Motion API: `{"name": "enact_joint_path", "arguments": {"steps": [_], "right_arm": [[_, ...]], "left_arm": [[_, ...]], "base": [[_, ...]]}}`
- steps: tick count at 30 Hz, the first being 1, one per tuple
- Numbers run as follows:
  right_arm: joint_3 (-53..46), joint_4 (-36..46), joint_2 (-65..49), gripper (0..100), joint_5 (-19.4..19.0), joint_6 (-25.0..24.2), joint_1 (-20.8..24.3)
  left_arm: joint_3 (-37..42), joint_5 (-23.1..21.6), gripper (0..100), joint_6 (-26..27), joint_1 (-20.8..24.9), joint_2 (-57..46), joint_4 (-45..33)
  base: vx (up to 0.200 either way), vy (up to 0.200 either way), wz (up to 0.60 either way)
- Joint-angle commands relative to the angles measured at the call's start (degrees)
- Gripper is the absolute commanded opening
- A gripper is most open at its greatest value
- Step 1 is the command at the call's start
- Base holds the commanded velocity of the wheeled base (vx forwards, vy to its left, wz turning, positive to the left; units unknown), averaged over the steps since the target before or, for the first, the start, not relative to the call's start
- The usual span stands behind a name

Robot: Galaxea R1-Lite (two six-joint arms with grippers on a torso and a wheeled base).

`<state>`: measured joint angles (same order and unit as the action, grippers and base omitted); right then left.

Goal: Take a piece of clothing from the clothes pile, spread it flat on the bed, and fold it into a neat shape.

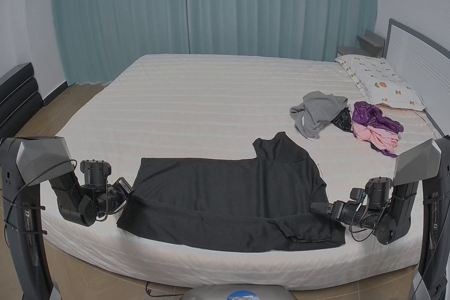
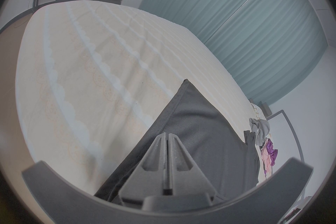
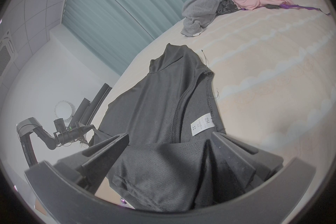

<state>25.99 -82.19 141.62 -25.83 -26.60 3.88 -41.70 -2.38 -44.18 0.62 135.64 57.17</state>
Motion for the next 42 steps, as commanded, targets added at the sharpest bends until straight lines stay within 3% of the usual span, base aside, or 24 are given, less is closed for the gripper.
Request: {"name": "enact_joint_path", "arguments": {"steps": [1,10,11,25,32,42], "right_arm": [[0.3,0.4,0.4,100,0.0,0.0,0.0],[-0.3,1.3,0.9,100,-0.1,2.8,0.0],[-0.4,1.3,0.9,0,-0.3,2.8,0.0],[-2.5,-0.5,0.1,0,-0.4,4.4,-1.2],[-6.6,-7.5,-1.4,0,-0.6,3.7,-2.0],[-8.2,-7.5,-6.3,0,-1.4,1.5,-3.1]], "left_arm": [[-0.1,0.0,0,0.0,0.0,0.1,0.0],[-0.1,0.0,0,0.0,0.0,0.1,0.0],[-0.1,0.0,0,0.0,0.0,0.1,0.0],[0.1,-0.1,0,0.0,0.0,-0.1,0.0],[1.4,0.0,0,0.0,0.1,-1.5,0.0],[3.7,0.0,0,0.0,-0.3,-5.4,0.0]], "base": [[0.0,0.0,0.0],[0.0,0.0,0.0],[0.0,0.0,0.0],[0.0,0.0,0.0],[0.0,0.0,0.0],[0.0,0.0,0.0]]}}
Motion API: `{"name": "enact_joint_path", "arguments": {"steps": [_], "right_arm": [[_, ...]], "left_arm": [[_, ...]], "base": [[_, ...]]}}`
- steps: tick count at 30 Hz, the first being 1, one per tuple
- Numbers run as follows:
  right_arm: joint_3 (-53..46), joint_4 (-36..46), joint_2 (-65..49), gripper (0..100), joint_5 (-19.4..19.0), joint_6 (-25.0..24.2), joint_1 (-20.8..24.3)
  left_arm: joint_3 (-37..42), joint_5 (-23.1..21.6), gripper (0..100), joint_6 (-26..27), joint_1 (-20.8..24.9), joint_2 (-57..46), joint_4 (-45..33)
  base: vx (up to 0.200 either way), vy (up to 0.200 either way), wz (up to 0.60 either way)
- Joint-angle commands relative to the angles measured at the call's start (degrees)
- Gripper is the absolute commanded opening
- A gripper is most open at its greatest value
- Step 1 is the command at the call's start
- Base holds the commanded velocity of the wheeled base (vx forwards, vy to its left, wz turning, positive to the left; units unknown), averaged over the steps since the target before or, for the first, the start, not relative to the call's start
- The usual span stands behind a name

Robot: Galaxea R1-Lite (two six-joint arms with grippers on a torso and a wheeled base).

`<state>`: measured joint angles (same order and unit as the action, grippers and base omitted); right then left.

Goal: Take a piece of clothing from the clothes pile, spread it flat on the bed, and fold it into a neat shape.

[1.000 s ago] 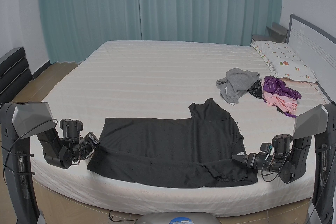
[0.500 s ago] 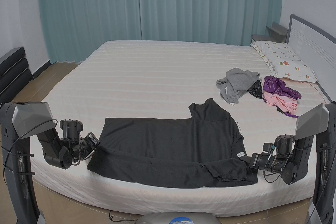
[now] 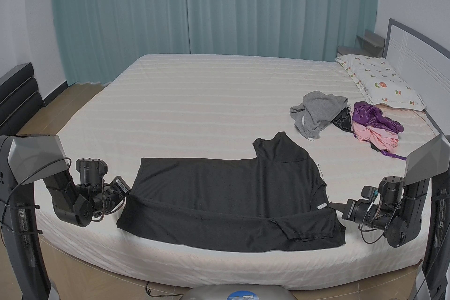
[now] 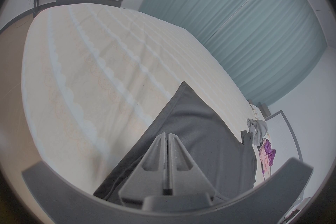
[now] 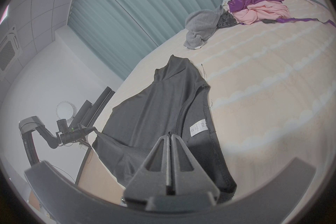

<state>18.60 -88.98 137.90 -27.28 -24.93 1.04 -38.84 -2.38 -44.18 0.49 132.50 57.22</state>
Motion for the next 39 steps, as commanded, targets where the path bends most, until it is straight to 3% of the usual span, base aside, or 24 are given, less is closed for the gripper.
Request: {"name": "enact_joint_path", "arguments": {"steps": [1,22,39], "right_arm": [[-1.0,-0.8,-2.8,0,-0.1,-0.2,-0.2],[-4.5,-0.8,-10.0,0,-0.4,-2.5,-0.5],[0.1,-0.8,-4.0,0,0.2,-2.3,-0.2]], "left_arm": [[0.9,0.0,0,0.0,-0.1,-2.4,0.0],[6.2,0.2,0,2.8,-1.1,-7.3,-0.4],[2.0,0.9,0,2.9,-2.3,-2.7,0.1]], "base": [[0.0,0.0,0.0],[0.0,0.0,0.0],[0.0,0.0,0.0]]}}
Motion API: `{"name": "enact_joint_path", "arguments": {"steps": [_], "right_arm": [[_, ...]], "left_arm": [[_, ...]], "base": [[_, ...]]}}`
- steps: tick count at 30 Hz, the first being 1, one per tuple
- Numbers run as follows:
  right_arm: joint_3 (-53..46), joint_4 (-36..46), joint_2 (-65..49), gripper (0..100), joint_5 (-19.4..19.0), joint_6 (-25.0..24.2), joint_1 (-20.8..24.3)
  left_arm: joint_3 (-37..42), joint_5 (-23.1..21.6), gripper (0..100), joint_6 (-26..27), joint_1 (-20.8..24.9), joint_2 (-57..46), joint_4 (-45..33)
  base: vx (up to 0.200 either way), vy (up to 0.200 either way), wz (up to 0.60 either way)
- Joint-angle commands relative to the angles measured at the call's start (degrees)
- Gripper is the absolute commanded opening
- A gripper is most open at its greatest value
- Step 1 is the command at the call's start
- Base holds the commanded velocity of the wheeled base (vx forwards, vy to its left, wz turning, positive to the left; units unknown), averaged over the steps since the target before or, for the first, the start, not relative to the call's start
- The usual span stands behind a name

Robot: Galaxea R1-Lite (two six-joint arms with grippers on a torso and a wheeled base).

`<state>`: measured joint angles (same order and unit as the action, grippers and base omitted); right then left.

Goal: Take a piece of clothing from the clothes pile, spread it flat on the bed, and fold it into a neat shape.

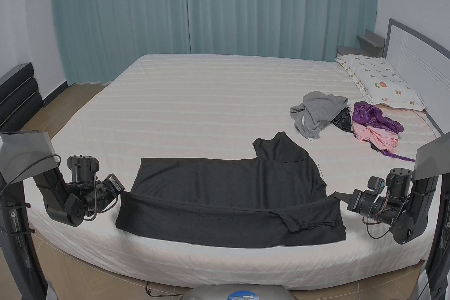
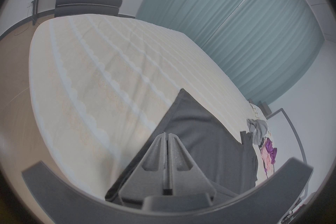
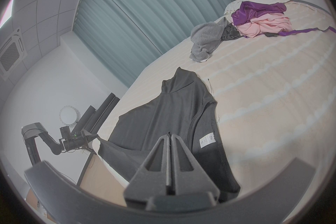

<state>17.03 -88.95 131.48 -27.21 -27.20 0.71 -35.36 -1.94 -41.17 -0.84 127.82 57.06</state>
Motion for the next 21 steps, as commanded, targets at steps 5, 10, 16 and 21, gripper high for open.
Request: {"name": "enact_joint_path", "arguments": {"steps": [5,10,16,21], "right_arm": [[2.0,-0.9,2.6,0,0.1,0.0,-0.1],[1.4,-0.9,1.8,0,0.0,0.0,0.0],[1.3,-0.9,-0.4,0,-0.1,-0.6,-0.5],[0.7,-0.8,-1.7,0,0.0,-0.6,-0.9]], "left_arm": [[-1.6,1.1,0,-0.1,-1.5,1.3,0.2],[-0.8,1.1,0,-0.1,-1.3,-0.6,0.1],[-0.5,1.0,0,-0.3,-0.5,0.0,0.0],[-0.4,1.1,0,-0.5,0.3,0.0,-0.2]], "base": [[0.0,0.0,0.0],[0.0,0.0,0.0],[0.0,0.0,0.0],[0.0,0.0,0.0]]}}
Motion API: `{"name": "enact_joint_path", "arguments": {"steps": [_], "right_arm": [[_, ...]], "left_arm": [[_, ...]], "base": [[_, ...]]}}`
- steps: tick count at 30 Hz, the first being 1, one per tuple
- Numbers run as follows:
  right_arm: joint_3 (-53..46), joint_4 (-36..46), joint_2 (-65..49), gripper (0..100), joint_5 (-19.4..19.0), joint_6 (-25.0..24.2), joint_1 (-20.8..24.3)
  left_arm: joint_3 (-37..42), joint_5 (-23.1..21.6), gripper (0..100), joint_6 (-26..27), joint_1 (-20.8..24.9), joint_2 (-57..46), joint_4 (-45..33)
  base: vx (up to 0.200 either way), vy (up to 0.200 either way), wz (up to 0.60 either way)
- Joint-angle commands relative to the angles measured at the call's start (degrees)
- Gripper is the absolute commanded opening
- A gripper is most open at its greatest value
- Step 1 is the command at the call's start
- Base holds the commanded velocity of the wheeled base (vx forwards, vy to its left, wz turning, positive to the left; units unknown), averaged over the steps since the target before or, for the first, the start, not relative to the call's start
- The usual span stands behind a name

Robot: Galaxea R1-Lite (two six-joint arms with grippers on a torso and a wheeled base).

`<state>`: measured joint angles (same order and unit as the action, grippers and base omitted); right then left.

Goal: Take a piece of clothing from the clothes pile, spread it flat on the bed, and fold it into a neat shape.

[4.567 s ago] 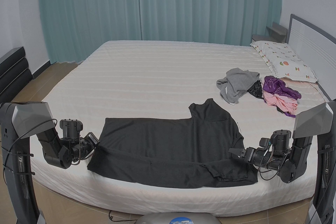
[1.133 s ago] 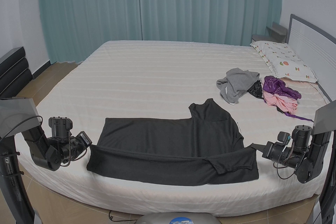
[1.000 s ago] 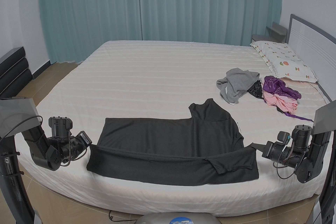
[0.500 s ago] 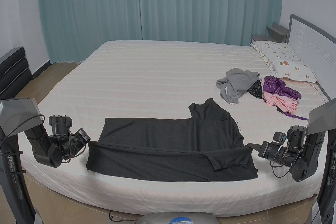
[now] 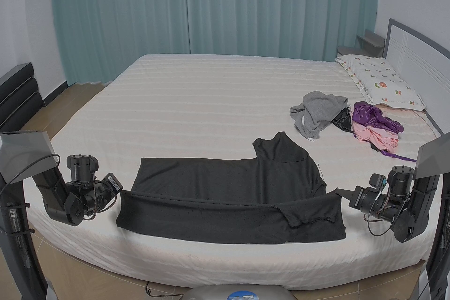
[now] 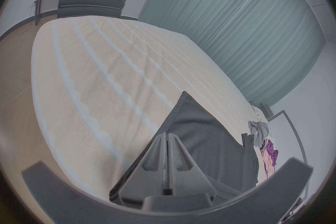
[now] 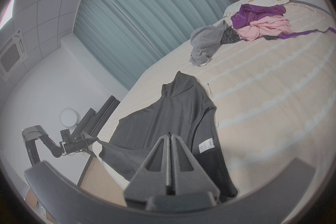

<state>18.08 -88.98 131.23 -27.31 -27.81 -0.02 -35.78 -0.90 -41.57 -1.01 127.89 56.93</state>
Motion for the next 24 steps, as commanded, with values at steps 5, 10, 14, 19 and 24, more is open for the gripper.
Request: {"name": "enact_joint_path", "arguments": {"steps": [5,10,14,19,24], "right_arm": [[-0.4,-0.8,-0.5,0,0.2,0.3,-0.1],[0.2,-0.8,1.6,0,0.2,0.4,-0.1],[0.9,-0.8,3.9,0,0.3,0.6,0.2],[4.4,-0.8,7.7,0,0.5,0.6,0.7],[6.1,-0.6,9.8,0,0.5,0.6,0.7]], "left_arm": [[0.0,0.0,0,0.0,0.5,-0.1,0.0],[-0.3,0.0,0,0.1,0.5,0.9,0.2],[-1.1,0.0,0,0.2,0.5,2.8,0.5],[-3.8,0.0,0,0.3,0.4,6.1,0.5],[-5.8,0.0,0,0.4,0.4,8.6,0.4]], "base": [[0.0,0.0,0.0],[0.0,0.0,0.0],[0.0,0.0,0.0],[0.0,0.0,0.0],[0.0,0.0,0.0]]}}
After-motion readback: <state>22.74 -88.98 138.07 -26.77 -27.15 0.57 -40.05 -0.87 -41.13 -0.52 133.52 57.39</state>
